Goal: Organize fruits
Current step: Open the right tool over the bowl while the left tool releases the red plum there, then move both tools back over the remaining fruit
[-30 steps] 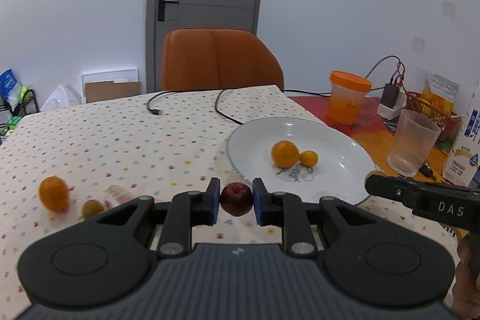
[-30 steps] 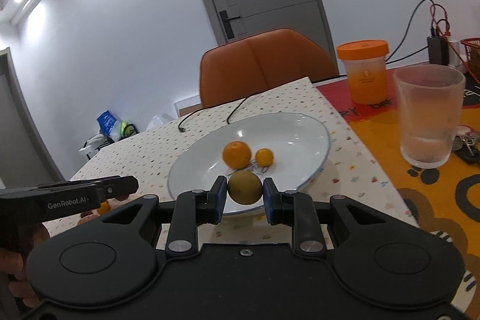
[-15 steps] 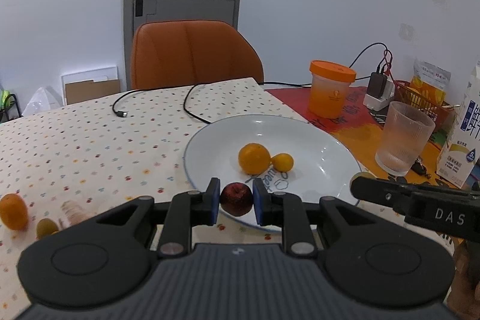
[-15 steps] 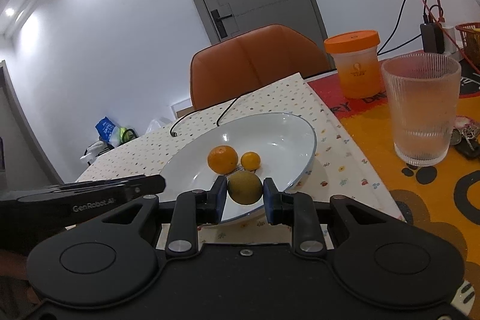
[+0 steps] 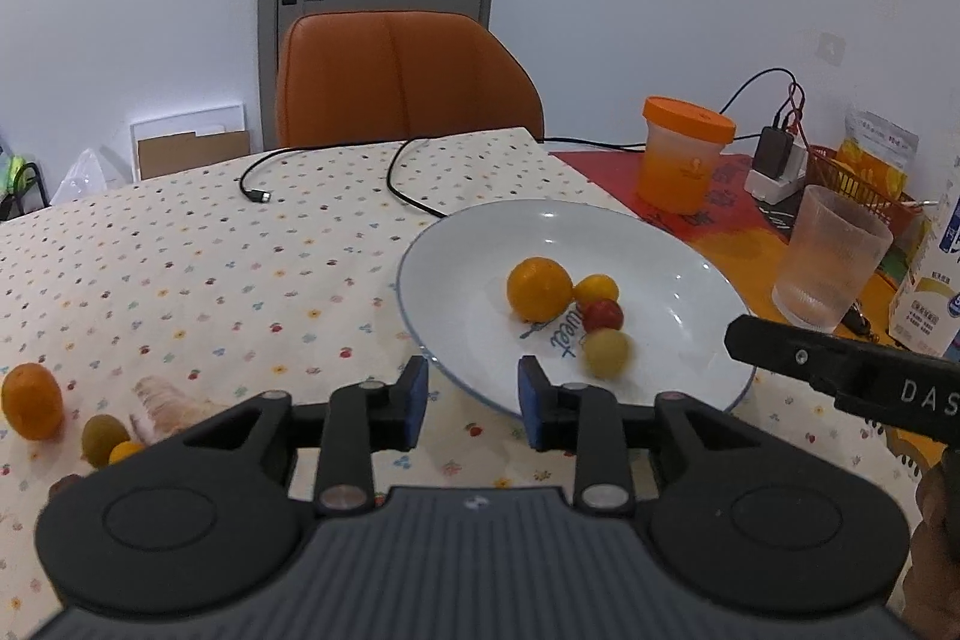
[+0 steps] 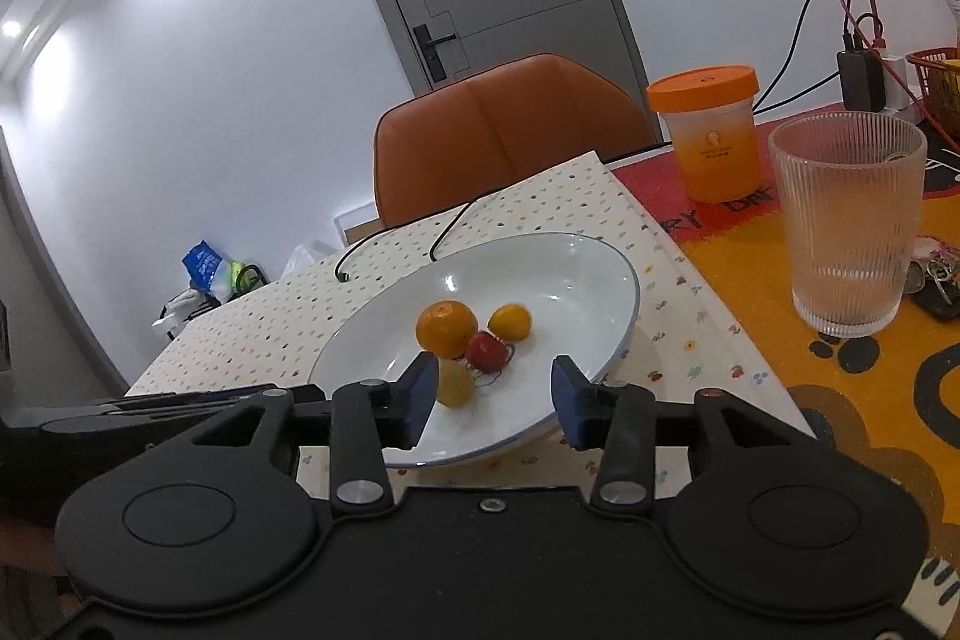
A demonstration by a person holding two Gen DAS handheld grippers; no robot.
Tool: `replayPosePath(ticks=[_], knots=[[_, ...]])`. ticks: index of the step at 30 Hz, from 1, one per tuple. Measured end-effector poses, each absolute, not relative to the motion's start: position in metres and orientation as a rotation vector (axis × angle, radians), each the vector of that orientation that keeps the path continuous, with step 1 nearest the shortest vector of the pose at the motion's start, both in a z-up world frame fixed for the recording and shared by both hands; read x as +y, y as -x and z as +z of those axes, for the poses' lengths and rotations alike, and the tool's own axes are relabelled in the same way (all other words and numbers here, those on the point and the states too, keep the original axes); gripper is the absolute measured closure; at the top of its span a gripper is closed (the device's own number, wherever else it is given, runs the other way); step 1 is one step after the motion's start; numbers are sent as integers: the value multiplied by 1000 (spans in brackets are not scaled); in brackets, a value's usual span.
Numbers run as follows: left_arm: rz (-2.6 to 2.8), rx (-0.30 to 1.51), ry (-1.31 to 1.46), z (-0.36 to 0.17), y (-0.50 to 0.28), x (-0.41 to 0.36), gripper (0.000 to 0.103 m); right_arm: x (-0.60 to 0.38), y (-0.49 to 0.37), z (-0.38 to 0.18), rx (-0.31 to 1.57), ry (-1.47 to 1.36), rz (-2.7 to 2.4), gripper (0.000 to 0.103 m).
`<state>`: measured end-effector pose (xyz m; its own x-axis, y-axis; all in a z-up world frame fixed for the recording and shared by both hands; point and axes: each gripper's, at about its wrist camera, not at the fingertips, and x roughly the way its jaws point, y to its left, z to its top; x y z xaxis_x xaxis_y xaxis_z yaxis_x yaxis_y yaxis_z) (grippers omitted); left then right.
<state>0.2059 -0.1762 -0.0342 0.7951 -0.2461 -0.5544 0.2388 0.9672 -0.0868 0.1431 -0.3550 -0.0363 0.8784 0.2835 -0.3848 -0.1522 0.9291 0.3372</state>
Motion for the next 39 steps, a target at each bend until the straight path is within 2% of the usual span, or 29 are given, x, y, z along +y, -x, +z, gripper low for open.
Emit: replayPosePath(ticks=[3, 13, 22, 27, 39], knots=[[-253, 588, 7, -33, -202, -173, 55, -352, -140, -36, 446, -296, 219, 49], [-184, 576, 6, -32, -186, -150, 24, -336, -131, -38, 456, -274, 224, 38], [-136, 571, 2, -29, -170, -127, 17, -319, -128, -36, 456, -256, 253, 33], [-107, 574, 6, -29, -161, -112, 16, -306, -126, -37, 455, -249, 268, 24], [-23, 585, 36, -35, -144, -74, 15, -272, -121, -36, 457, -203, 345, 15]])
